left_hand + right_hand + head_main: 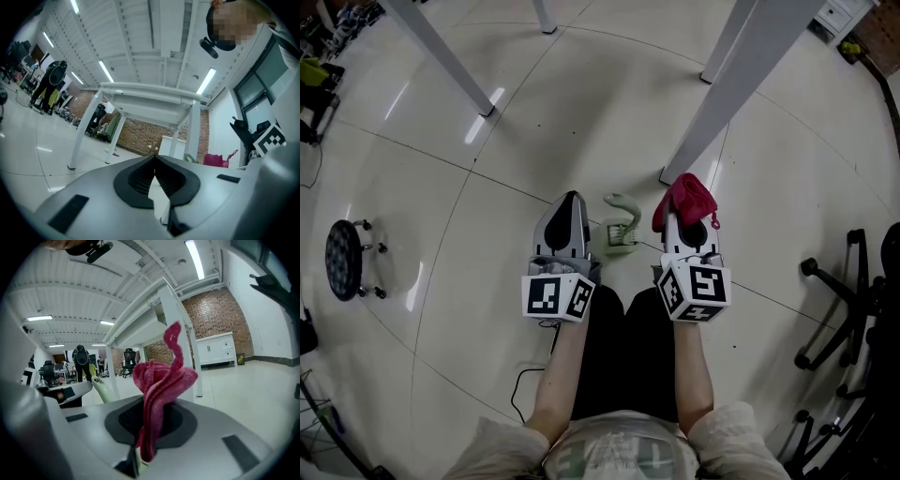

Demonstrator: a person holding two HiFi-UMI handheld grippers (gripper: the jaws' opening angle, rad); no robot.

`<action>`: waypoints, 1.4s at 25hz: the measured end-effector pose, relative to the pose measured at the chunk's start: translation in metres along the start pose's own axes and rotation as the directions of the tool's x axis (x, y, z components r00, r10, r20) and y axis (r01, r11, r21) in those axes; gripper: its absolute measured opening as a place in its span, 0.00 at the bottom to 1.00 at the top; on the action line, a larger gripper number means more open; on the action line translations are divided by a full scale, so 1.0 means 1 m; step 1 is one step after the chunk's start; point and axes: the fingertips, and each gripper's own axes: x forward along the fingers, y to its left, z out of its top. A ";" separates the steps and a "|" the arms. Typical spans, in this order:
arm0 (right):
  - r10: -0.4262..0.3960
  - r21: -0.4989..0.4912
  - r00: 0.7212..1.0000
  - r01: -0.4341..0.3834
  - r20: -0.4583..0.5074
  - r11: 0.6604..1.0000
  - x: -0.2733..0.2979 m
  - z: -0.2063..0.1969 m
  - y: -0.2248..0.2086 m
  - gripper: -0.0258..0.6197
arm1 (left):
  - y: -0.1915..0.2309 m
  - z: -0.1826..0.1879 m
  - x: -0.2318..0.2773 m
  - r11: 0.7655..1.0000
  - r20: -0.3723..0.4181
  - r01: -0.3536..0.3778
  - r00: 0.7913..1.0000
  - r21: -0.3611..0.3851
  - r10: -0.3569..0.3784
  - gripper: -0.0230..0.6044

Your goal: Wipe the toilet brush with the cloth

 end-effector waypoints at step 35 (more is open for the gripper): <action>0.073 -0.116 0.994 -0.063 0.087 0.991 -0.438 0.588 0.211 0.09 | -0.263 0.677 -0.228 0.999 0.151 0.014 0.988 0.041 -0.020 0.04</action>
